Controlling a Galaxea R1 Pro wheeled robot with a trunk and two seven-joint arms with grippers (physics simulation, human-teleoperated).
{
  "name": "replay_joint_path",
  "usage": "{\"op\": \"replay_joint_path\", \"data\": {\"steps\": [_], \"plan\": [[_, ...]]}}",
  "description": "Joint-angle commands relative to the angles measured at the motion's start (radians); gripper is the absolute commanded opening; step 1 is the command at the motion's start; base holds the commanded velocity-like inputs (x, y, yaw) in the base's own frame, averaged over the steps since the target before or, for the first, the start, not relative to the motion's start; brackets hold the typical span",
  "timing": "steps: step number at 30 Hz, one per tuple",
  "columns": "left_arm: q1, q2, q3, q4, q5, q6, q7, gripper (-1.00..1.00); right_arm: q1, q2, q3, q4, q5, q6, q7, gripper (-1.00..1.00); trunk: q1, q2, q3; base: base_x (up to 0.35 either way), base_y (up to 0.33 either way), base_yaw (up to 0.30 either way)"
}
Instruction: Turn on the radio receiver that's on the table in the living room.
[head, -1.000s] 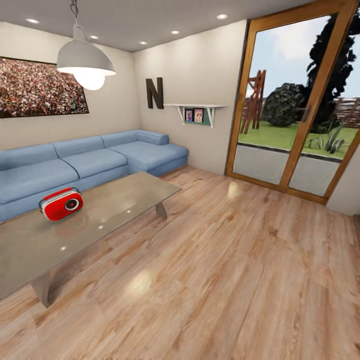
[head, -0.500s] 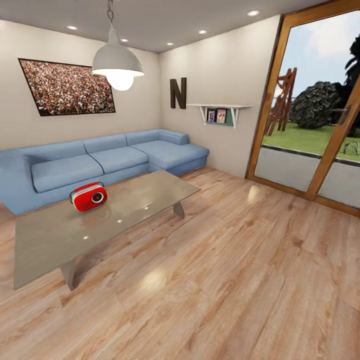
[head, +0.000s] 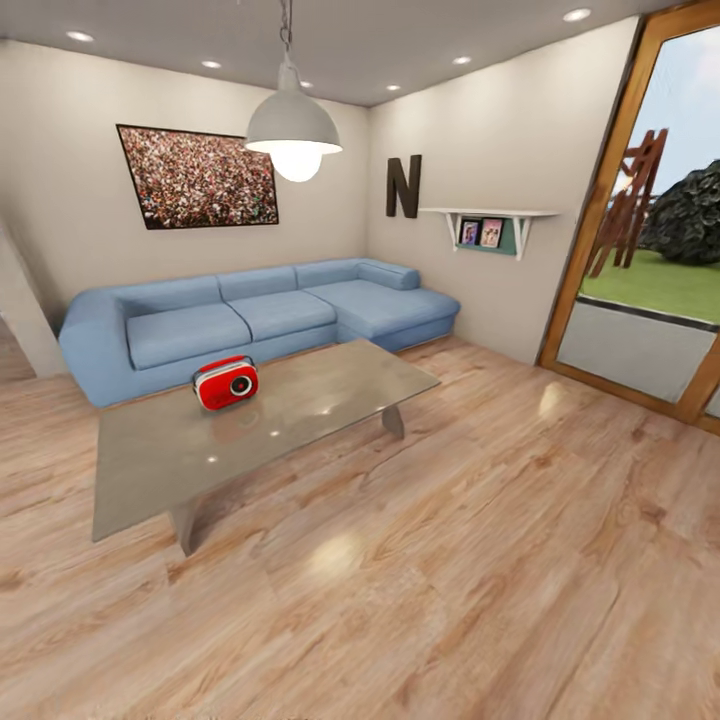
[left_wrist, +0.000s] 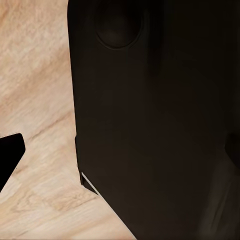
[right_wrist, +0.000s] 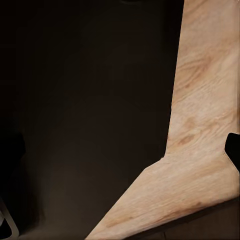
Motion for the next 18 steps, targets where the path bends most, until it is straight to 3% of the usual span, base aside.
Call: {"op": "replay_joint_path", "data": {"steps": [1,18], "plan": [[0.000,0.000,0.000,0.000,0.000,0.000,0.000,1.00,0.000,0.000,0.001,0.000,0.000,0.000,0.000,1.00,0.000,0.000,0.000,0.000,0.000,0.273],[0.000,0.000,0.000,0.000,0.000,0.000,0.000,1.00,0.000,0.000,-0.001,0.000,0.000,0.000,0.000,1.00,0.000,0.000,0.000,0.000,0.000,0.269]]}}
